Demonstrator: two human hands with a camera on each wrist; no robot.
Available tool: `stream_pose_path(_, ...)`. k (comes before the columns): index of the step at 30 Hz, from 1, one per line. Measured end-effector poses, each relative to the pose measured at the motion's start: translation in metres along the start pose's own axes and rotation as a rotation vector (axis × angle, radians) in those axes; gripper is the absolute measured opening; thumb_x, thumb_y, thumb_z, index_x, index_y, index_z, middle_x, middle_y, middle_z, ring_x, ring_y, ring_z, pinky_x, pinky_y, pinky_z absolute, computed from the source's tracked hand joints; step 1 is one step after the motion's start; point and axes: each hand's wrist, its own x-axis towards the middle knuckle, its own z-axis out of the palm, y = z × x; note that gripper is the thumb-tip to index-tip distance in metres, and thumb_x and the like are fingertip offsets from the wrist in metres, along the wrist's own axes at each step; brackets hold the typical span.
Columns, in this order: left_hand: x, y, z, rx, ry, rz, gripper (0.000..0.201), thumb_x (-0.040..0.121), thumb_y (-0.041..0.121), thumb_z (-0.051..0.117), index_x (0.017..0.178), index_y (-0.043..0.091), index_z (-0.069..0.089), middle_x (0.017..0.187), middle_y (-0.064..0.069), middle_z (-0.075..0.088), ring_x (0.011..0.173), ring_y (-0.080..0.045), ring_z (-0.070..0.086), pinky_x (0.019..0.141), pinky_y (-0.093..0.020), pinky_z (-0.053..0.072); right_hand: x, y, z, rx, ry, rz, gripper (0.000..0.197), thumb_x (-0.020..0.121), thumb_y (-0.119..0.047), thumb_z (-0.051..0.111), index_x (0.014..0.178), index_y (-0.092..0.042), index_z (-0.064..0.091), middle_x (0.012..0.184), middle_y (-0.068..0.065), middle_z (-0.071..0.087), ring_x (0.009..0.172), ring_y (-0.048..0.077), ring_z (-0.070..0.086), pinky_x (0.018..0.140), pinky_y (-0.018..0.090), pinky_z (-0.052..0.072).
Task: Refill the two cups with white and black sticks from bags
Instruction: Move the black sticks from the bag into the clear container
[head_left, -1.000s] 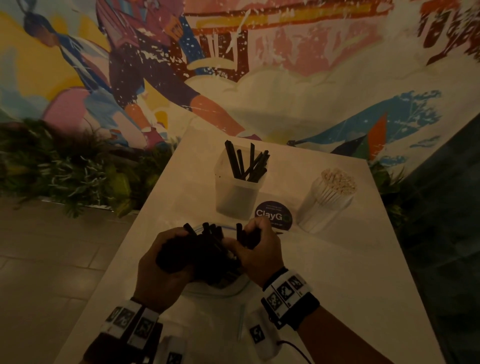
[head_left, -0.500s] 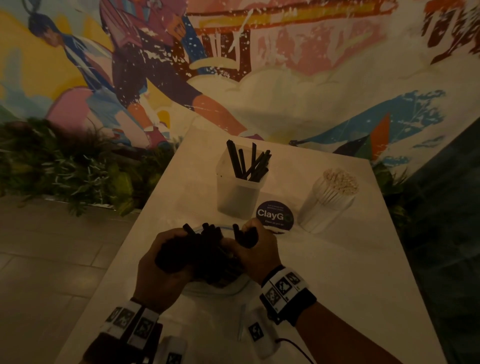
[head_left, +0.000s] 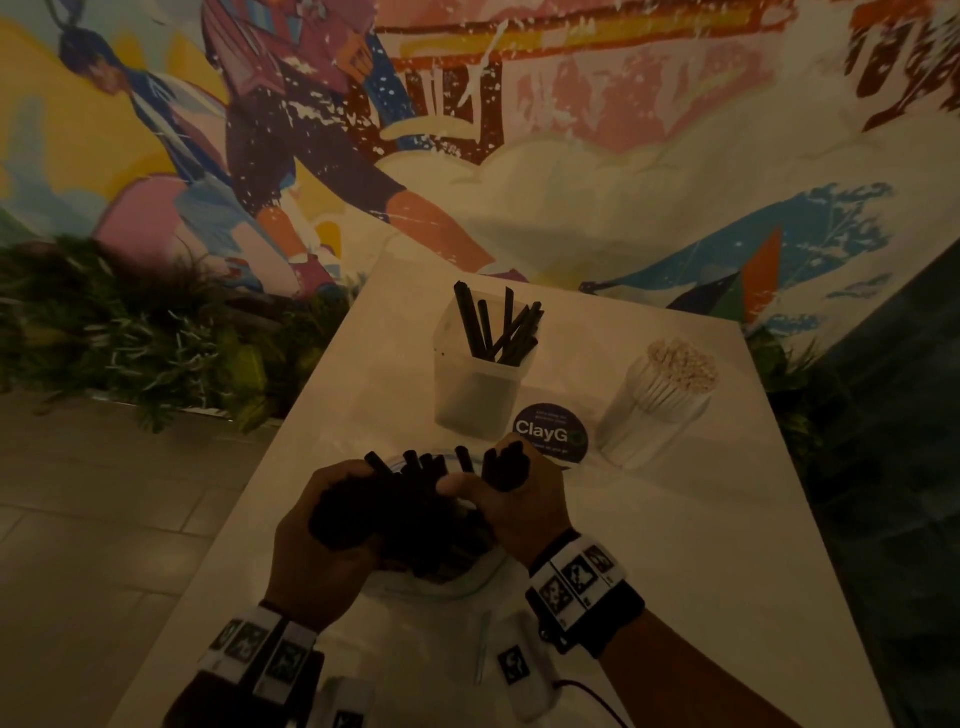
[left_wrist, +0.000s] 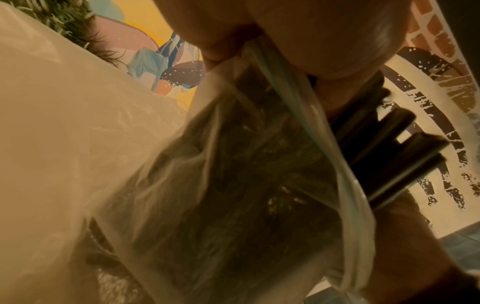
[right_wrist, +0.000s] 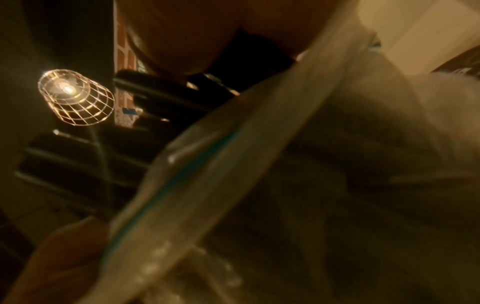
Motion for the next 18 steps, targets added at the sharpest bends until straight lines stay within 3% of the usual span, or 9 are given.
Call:
stream_pose_path(2,0.0,0.0,0.0,-0.003,0.001,0.009,0.051,0.061,0.03,0.067,0.108,0.046,0.054,0.111,0.013,0.062,0.105,-0.008,0.06,0.091,-0.016,0.049,0.001,-0.002,-0.002,0.016,0.014,-0.023,0.055,0.05,-0.062,0.077,0.062,-0.022,0.041,0.053,-0.011,0.043,0.051,0.001,0.045,0.052,0.017,0.04)
stream_pose_path(4,0.001,-0.001,-0.001,0.004,0.003,0.012,0.051,0.062,0.029,0.067,0.109,0.044,0.055,0.11,0.007,0.062,0.104,-0.011,0.061,0.092,-0.02,0.049,0.003,-0.005,-0.004,0.044,0.034,-0.042,0.063,0.046,-0.073,0.072,0.061,-0.019,0.042,0.053,-0.006,0.045,0.05,0.008,0.045,0.054,0.032,0.047)
stream_pose_path(6,0.001,-0.002,-0.001,0.0,0.004,0.006,0.051,0.062,0.029,0.068,0.11,0.042,0.056,0.11,0.001,0.063,0.104,-0.014,0.061,0.093,-0.025,0.051,0.004,-0.01,-0.005,0.107,0.062,-0.078,0.058,0.049,-0.072,0.072,0.058,-0.023,0.041,0.052,-0.003,0.044,0.052,0.021,0.046,0.057,0.045,0.048)
stream_pose_path(8,0.001,-0.002,-0.001,-0.011,0.006,-0.01,0.052,0.061,0.028,0.069,0.109,0.04,0.056,0.111,-0.005,0.063,0.104,-0.018,0.062,0.093,-0.031,0.051,0.005,-0.016,-0.008,0.165,0.079,-0.118,0.054,0.051,-0.073,0.072,0.054,-0.03,0.04,0.05,-0.008,0.041,0.051,0.022,0.047,0.056,0.048,0.047)
stream_pose_path(11,0.001,-0.004,0.0,-0.032,0.008,-0.02,0.051,0.06,0.027,0.069,0.109,0.039,0.057,0.11,-0.01,0.063,0.105,-0.024,0.062,0.093,-0.042,0.051,0.008,-0.031,-0.015,0.246,0.071,-0.181,0.047,0.057,-0.06,0.077,0.056,-0.025,0.045,0.051,-0.002,0.045,0.052,0.024,0.051,0.06,0.045,0.052)
stream_pose_path(13,0.001,-0.007,0.0,-0.057,0.01,-0.036,0.052,0.061,0.026,0.071,0.109,0.037,0.057,0.111,-0.011,0.063,0.106,-0.027,0.061,0.093,-0.049,0.05,0.012,-0.046,-0.024,0.279,0.067,-0.224,0.05,0.06,-0.051,0.076,0.06,-0.013,0.043,0.054,0.011,0.047,0.054,0.021,0.051,0.062,0.033,0.052)
stream_pose_path(15,0.0,-0.009,-0.001,-0.065,0.006,-0.057,0.054,0.06,0.027,0.074,0.109,0.039,0.057,0.111,-0.011,0.063,0.105,-0.029,0.061,0.092,-0.053,0.05,0.019,-0.064,-0.035,0.342,0.065,-0.274,0.045,0.067,-0.032,0.076,0.063,-0.001,0.044,0.057,0.019,0.047,0.055,0.013,0.055,0.063,0.022,0.052)
stream_pose_path(16,0.0,-0.009,-0.001,-0.059,0.006,-0.063,0.054,0.059,0.028,0.074,0.109,0.041,0.057,0.111,-0.01,0.063,0.105,-0.029,0.061,0.092,-0.052,0.05,0.024,-0.072,-0.04,0.363,0.079,-0.291,0.042,0.07,-0.025,0.076,0.064,0.003,0.044,0.058,0.021,0.049,0.055,0.009,0.058,0.064,0.02,0.052)
stream_pose_path(18,0.001,-0.007,-0.001,-0.043,0.014,-0.052,0.055,0.058,0.03,0.074,0.109,0.044,0.057,0.111,-0.004,0.064,0.104,-0.024,0.062,0.092,-0.044,0.052,0.034,-0.089,-0.049,0.382,0.128,-0.316,0.039,0.069,-0.032,0.072,0.063,-0.003,0.048,0.058,0.015,0.054,0.054,0.014,0.059,0.062,0.026,0.054)
